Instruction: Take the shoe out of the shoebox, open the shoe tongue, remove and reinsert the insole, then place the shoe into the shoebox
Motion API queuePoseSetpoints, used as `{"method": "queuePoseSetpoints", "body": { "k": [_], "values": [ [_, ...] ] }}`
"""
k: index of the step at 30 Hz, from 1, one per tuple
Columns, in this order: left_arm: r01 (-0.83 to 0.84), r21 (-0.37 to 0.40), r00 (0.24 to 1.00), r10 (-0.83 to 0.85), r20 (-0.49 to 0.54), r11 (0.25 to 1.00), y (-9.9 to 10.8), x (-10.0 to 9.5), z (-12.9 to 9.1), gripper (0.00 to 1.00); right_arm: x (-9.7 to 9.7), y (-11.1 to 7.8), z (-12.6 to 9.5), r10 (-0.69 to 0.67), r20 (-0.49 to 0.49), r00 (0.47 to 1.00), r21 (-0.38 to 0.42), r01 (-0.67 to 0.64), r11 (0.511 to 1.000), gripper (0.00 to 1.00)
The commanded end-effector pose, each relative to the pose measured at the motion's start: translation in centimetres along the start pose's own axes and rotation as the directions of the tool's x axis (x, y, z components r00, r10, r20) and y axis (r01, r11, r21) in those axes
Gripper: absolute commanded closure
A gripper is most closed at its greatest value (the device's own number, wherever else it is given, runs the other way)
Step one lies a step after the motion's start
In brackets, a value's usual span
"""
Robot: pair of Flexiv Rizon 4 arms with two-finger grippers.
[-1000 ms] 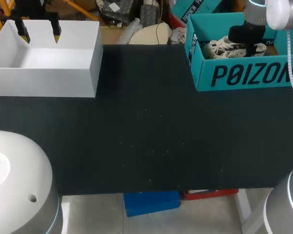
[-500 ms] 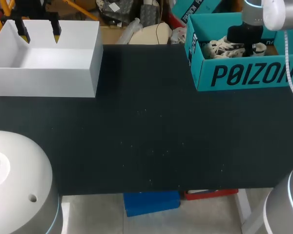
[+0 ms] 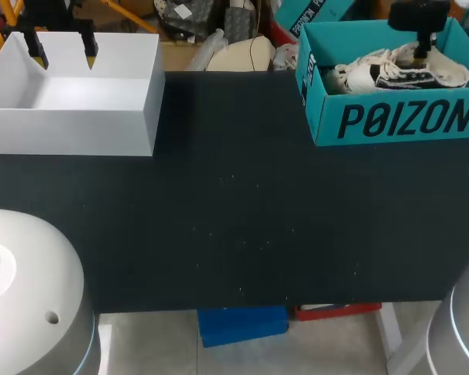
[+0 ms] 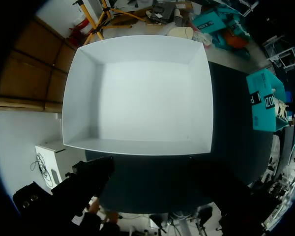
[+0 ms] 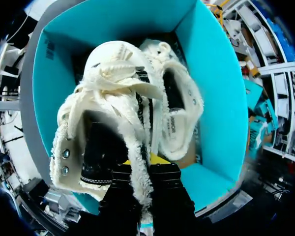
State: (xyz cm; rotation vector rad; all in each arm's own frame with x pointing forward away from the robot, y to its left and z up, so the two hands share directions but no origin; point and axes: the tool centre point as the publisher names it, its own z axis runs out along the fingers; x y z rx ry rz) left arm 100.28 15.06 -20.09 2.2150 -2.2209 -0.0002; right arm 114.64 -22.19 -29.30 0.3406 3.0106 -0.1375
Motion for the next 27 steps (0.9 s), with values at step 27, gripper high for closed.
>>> {"method": "queuePoseSetpoints", "body": {
  "k": [27],
  "values": [
    [0.002, 0.0, 1.0, -0.002, 0.002, 1.0, 0.1, 0.1, -0.1, 0.0, 24.2, 19.6, -19.2, -0.045, 0.039, 0.998, 0.013, 0.044, 0.999, 1.0]
  ]
}}
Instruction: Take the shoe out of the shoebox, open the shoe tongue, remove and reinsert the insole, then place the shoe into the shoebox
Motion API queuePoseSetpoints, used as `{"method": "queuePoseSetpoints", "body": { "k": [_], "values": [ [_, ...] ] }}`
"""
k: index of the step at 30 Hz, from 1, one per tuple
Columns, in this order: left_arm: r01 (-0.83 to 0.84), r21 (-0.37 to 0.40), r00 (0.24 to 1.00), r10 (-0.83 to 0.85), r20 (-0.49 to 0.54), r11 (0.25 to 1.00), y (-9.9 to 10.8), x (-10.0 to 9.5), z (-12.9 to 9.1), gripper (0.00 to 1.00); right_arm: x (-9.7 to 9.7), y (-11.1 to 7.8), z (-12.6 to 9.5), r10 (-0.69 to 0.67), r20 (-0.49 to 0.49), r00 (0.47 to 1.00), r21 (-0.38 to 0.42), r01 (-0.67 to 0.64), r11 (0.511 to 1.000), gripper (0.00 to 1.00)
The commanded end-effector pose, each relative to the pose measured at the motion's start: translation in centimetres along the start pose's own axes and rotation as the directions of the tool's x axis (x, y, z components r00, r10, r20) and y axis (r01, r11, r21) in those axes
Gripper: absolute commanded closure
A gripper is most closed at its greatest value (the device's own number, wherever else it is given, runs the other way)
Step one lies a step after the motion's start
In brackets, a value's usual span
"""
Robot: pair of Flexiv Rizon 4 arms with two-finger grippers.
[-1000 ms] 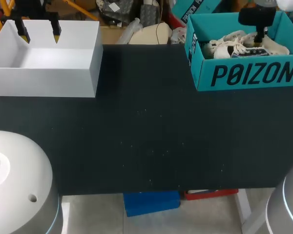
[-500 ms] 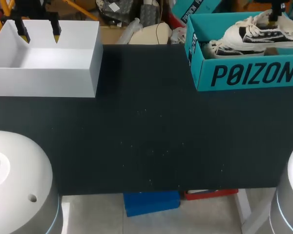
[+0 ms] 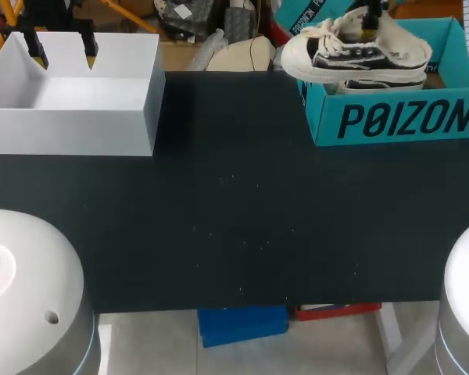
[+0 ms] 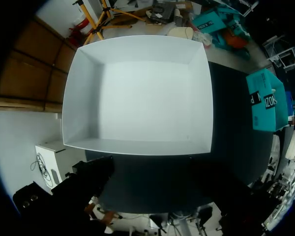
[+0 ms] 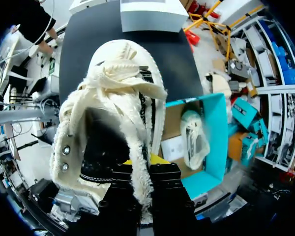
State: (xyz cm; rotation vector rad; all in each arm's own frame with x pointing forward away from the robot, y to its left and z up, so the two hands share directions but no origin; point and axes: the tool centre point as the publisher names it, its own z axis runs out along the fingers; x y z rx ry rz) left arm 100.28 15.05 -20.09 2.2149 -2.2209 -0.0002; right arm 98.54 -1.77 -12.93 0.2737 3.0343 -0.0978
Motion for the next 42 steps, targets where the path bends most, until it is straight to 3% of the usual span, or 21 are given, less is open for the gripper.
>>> {"method": "queuePoseSetpoints", "body": {
  "k": [1, 8, 10, 14, 25, 29, 42],
  "values": [
    [0.002, 0.0, 1.0, -0.002, 0.002, 1.0, 0.1, 0.0, -0.1, 0.0, 6.6, 6.0, 1.5, 0.002, 0.046, 0.999, 0.029, -0.003, 1.0, 1.0],
    [0.002, 0.0, 1.0, -0.002, 0.002, 1.0, 0.1, 0.0, -0.1, 0.0, 10.4, 12.0, 6.1, -0.037, 0.01, 0.999, 0.027, 0.036, 0.999, 1.0],
    [0.002, 0.0, 1.0, -0.002, 0.002, 1.0, 0.1, 0.0, -0.1, 0.0, 11.4, 13.7, 7.9, -0.104, 0.025, 0.994, 0.054, 0.102, 0.993, 1.0],
    [0.002, 0.0, 1.0, -0.002, 0.002, 1.0, 0.1, 0.0, -0.1, 0.0, 13.4, 15.9, 10.9, -0.14, 0.022, 0.99, 0.066, 0.138, 0.988, 1.0],
    [0.002, 0.0, 1.0, -0.002, 0.002, 1.0, 0.1, 0.0, -0.1, 0.0, 16.6, 19.2, 17.3, -0.136, -0.037, 0.99, 0.016, 0.137, 0.99, 1.0],
    [0.002, 0.0, 1.0, -0.002, 0.002, 1.0, 0.1, 0.0, -0.1, 0.0, 17.5, 20.3, 18.8, -0.188, -0.05, 0.981, 0.023, 0.189, 0.982, 1.0],
    [0.002, 0.0, 1.0, -0.002, 0.002, 1.0, 0.1, 0.0, -0.1, 0.0, 19.4, 21.5, 21.5, -0.138, -0.102, 0.985, 0.016, 0.14, 0.99, 1.0]
  ]
}}
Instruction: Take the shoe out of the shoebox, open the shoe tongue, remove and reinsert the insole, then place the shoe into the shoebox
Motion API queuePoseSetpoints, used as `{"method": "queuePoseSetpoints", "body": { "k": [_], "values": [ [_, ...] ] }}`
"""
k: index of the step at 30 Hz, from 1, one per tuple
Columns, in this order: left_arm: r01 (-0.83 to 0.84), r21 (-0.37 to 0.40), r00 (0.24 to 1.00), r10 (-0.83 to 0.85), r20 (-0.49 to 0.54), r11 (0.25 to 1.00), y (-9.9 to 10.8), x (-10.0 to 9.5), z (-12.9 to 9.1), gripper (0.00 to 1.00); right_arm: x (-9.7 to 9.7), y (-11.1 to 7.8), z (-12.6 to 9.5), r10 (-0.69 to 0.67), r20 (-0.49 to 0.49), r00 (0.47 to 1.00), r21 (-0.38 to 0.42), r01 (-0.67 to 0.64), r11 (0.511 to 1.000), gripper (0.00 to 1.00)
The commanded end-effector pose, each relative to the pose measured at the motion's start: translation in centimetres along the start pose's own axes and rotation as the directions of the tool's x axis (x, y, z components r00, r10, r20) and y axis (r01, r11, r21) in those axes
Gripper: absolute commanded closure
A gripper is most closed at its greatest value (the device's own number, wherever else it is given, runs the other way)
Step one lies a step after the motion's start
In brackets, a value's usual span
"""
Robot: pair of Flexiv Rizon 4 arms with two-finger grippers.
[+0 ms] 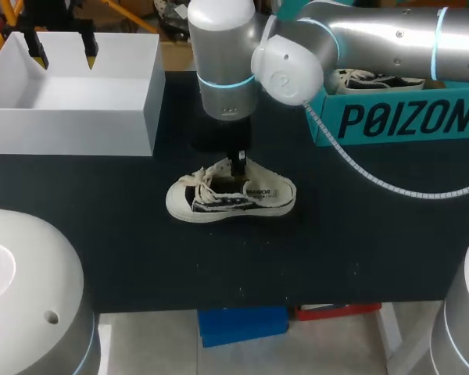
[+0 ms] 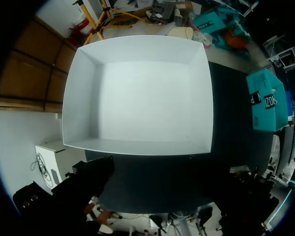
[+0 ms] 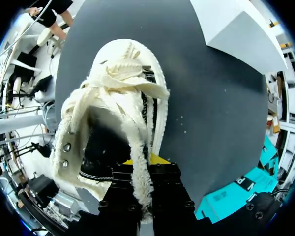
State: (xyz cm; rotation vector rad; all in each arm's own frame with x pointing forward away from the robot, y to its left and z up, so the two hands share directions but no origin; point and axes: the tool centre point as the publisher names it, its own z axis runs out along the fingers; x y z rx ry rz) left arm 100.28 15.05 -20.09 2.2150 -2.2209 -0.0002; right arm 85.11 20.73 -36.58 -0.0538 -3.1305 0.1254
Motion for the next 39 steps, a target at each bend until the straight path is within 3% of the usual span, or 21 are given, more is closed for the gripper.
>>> {"method": "queuePoseSetpoints", "body": {
  "k": [1, 7, 9, 11, 16, 20, 23, 26, 32, 37, 39],
  "values": [
    [0.002, 0.0, 1.0, -0.002, 0.002, 1.0, 0.1, 0.0, -0.1, 0.0, -0.2, 0.6, 1.0, 0.013, -0.006, 1.0, 0.005, -0.013, 1.0, 1.0],
    [0.002, 0.0, 1.0, -0.002, 0.002, 1.0, 0.1, 0.0, -0.1, 0.0, 0.0, 0.7, 1.9, 0.012, 0.006, 1.0, 0.024, -0.012, 1.0, 1.0],
    [0.002, 0.0, 1.0, -0.002, 0.002, 1.0, 0.1, 0.0, -0.1, 0.0, 0.0, 0.6, 2.0, 0.019, 0.006, 1.0, 0.029, -0.019, 0.999, 0.55],
    [0.002, 0.0, 1.0, -0.002, 0.002, 1.0, 0.1, 0.0, -0.1, 0.0, 0.0, 0.4, 2.0, 0.022, 0.011, 1.0, 0.035, -0.022, 0.999, 0.0],
    [0.002, 0.0, 1.0, -0.002, 0.002, 1.0, 0.1, 0.0, -0.1, 0.0, -0.3, -0.5, 0.5, 0.041, 0.038, 0.998, 0.039, -0.042, 0.998, 0.0],
    [0.002, 0.0, 1.0, -0.002, 0.002, 1.0, 0.1, 0.0, -0.1, 0.0, -0.4, -1.4, -1.7, 0.058, 0.054, 0.997, -0.009, -0.057, 0.998, 0.0],
    [0.002, 0.0, 1.0, -0.002, 0.002, 1.0, 0.1, 0.0, -0.1, 0.0, -0.3, -2.1, -3.4, 0.064, 0.056, 0.996, -0.087, -0.059, 0.994, 0.0],
    [0.002, 0.0, 1.0, -0.002, 0.002, 1.0, 0.1, 0.0, -0.1, 0.0, 0.2, -2.8, -5.5, 0.046, 0.066, 0.997, -0.27, -0.026, 0.962, 0.0],
    [0.002, 0.0, 1.0, -0.002, 0.002, 1.0, 0.1, 0.0, -0.1, 0.0, 0.9, -4.7, -8.2, 0.035, 0.043, 0.998, -0.55, -0.006, 0.835, 0.0],
    [0.002, 0.0, 1.0, -0.002, 0.002, 1.0, 0.1, 0.0, -0.1, 0.0, 1.1, -6.8, -9.6, -0.002, 0.04, 0.999, -0.687, 0.03, 0.726, 0.0],
    [0.002, 0.0, 1.0, -0.002, 0.002, 1.0, 0.1, 0.0, -0.1, 0.0, 1.1, -6.8, -9.6, -0.002, 0.04, 0.999, -0.687, 0.03, 0.726, 0.0]
  ]
}}
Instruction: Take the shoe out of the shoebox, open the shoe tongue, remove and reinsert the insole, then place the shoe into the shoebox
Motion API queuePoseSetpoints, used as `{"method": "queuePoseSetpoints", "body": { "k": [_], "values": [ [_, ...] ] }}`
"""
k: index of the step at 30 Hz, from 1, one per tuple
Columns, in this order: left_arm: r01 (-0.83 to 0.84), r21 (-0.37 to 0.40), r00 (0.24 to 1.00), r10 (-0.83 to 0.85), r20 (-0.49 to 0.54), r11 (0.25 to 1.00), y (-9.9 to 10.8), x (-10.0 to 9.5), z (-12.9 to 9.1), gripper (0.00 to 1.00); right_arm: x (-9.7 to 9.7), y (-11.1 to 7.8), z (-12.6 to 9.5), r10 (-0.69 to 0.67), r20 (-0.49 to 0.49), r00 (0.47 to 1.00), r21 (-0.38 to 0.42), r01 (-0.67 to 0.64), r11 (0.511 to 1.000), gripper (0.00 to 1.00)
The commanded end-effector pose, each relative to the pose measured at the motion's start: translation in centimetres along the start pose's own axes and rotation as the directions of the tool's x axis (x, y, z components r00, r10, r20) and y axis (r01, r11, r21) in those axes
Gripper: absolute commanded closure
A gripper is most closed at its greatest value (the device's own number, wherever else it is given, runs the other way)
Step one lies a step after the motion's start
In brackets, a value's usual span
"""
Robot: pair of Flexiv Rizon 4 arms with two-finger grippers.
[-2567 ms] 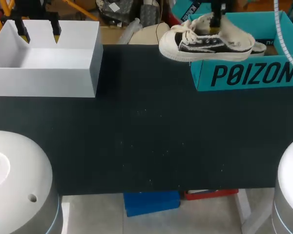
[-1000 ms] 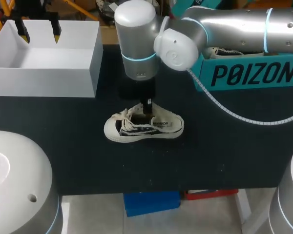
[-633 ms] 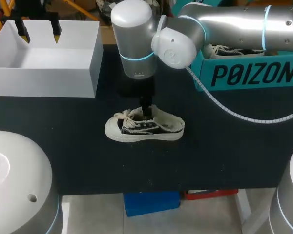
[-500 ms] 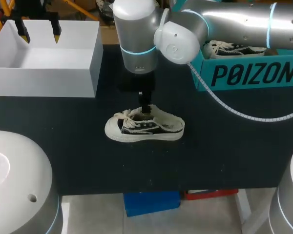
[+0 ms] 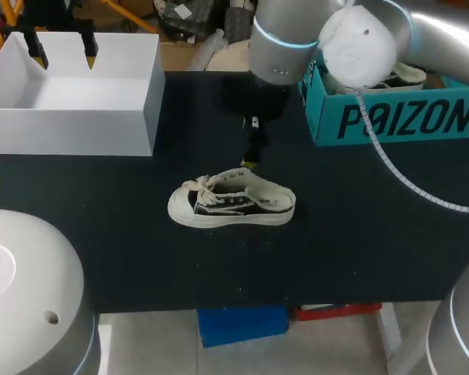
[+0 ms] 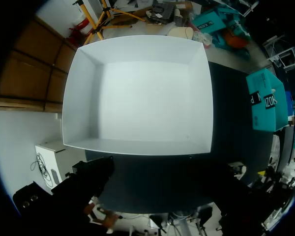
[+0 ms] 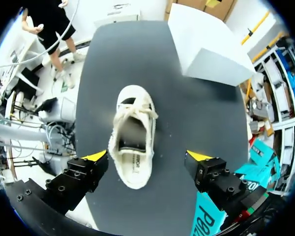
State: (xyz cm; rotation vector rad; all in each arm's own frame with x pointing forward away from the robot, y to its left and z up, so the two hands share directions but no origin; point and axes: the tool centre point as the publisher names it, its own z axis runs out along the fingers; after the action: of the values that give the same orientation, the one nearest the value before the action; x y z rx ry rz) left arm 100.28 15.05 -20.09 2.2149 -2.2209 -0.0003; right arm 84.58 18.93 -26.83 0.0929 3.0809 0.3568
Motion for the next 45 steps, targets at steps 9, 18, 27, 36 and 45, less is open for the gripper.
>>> {"method": "queuePoseSetpoints", "body": {
  "k": [9, 18, 27, 36, 45],
  "values": [
    [0.002, 0.0, 1.0, -0.002, 0.002, 1.0, 0.1, 0.0, -0.1, 0.0, 0.5, -4.0, -1.3, -0.034, -0.006, 0.999, -0.433, 0.028, 0.901, 0.0],
    [0.002, 0.0, 1.0, -0.002, 0.002, 1.0, 0.1, 0.0, -0.1, 0.0, 0.5, -4.0, -1.3, -0.034, -0.006, 0.999, -0.433, 0.028, 0.901, 0.0],
    [0.002, 0.0, 1.0, -0.002, 0.002, 1.0, 0.1, 0.0, -0.1, 0.0, 0.5, -4.0, -1.3, -0.034, -0.006, 0.999, -0.433, 0.028, 0.901, 0.0],
    [0.002, 0.0, 1.0, -0.002, 0.002, 1.0, 0.1, 0.0, -0.1, 0.0, 0.5, -4.0, -1.3, -0.034, -0.006, 0.999, -0.433, 0.028, 0.901, 0.0],
    [0.002, 0.0, 1.0, -0.002, 0.002, 1.0, 0.1, 0.0, -0.1, 0.0, 2.8, -7.2, 0.7, -0.016, 0.032, 0.999, -0.519, 0.031, 0.854, 0.0]
  ]
}}
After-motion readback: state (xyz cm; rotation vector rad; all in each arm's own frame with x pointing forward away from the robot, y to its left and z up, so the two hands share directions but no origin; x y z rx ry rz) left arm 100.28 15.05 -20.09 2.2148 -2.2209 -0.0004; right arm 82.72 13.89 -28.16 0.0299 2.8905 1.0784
